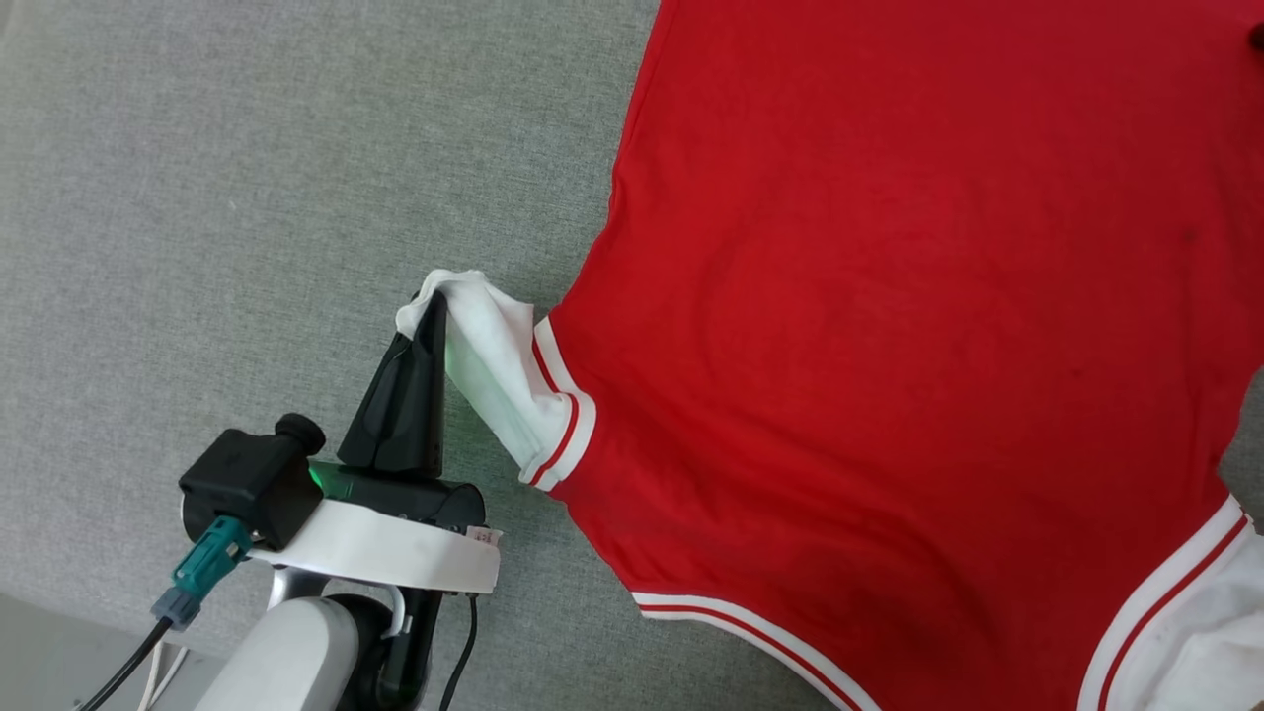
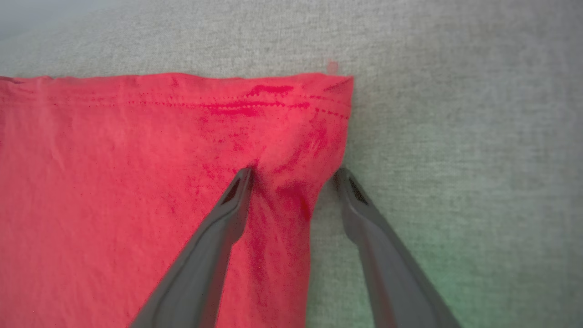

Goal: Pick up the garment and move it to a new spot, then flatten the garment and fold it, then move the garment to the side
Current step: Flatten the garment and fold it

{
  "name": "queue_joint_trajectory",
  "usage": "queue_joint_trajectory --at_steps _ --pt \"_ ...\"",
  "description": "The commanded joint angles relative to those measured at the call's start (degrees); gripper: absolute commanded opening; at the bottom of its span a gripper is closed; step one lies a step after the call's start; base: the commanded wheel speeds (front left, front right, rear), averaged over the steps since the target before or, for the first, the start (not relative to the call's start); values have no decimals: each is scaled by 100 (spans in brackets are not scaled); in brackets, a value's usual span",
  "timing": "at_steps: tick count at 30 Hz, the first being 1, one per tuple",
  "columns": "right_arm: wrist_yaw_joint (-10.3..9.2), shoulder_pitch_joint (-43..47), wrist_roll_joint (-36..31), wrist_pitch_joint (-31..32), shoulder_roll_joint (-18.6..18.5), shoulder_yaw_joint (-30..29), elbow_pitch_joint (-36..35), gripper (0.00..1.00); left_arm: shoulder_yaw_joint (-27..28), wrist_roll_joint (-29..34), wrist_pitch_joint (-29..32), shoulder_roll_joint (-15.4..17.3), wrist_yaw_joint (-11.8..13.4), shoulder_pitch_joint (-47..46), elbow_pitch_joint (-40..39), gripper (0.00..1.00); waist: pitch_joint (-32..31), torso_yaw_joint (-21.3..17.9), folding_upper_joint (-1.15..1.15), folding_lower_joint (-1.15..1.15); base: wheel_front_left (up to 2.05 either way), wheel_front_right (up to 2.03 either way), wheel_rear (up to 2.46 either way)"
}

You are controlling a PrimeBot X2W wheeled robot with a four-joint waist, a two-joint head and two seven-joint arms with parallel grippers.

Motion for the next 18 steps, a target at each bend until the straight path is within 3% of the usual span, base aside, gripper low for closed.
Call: queue_joint_trajectory --at_steps 1,10,18 --pt "-1 335 -73 197 254 -1 321 0 -6 -2 -39 -29 -28 -82 36 0 -40 1 0 -1 0 0 0" --pt "-3 362 -296 25 -62 160 12 0 -13 -107 -5 19 1 171 381 0 -733 -159 0 -1 0 0 0" --pt "-3 1404 221 144 -317 1228 -636 0 139 -278 131 233 172 763 704 0 -1697 -699 0 -1 0 0 0"
